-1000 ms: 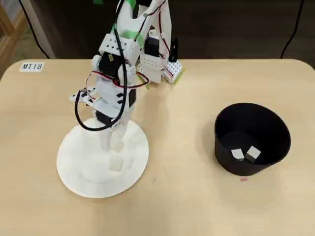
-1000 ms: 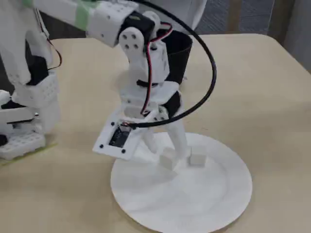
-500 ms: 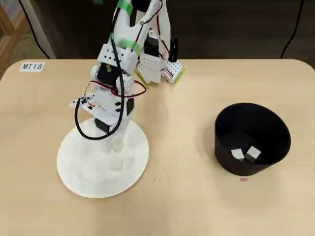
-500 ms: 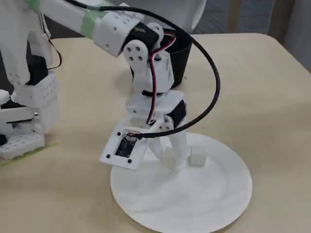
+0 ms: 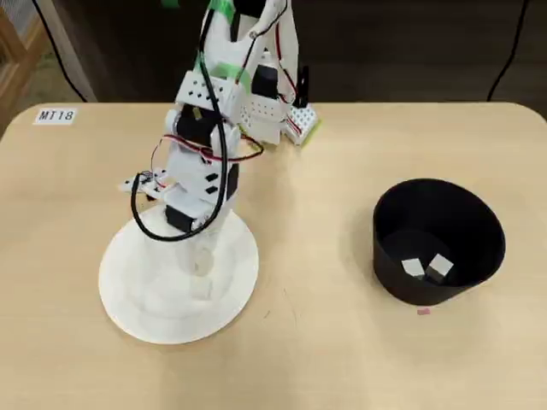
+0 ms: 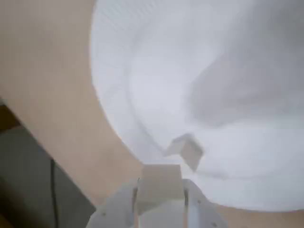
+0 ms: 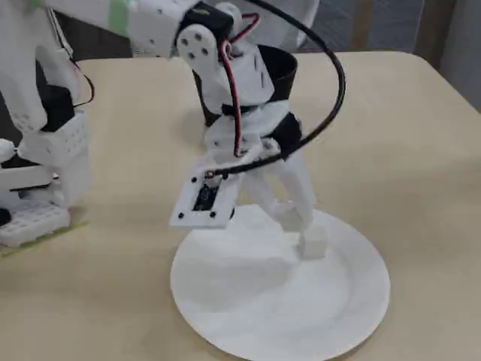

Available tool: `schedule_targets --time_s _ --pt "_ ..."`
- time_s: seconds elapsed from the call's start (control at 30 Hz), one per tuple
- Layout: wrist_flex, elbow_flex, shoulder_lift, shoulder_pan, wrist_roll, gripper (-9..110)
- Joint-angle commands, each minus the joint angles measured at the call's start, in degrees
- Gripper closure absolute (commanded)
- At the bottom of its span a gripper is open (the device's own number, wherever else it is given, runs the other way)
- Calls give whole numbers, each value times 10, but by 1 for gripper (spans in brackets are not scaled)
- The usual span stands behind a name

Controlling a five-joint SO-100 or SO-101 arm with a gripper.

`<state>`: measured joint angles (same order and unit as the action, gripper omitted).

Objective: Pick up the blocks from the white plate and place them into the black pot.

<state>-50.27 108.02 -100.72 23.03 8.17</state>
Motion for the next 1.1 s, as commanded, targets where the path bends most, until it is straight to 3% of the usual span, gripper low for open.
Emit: schedule_targets --time_s 0.0,0.17,0.4,0.6,0.8,1.07 --pt "3 -2 -129 -12 6 104" --pt "-25 0 -258 -112 12 104" --pt "-9 25 -326 -381 -6 104" --pt "136 118 -319 -550 -33 104" --pt "258 184 -265 -603 -60 104" --pt "351 178 -149 -598 -76 104"
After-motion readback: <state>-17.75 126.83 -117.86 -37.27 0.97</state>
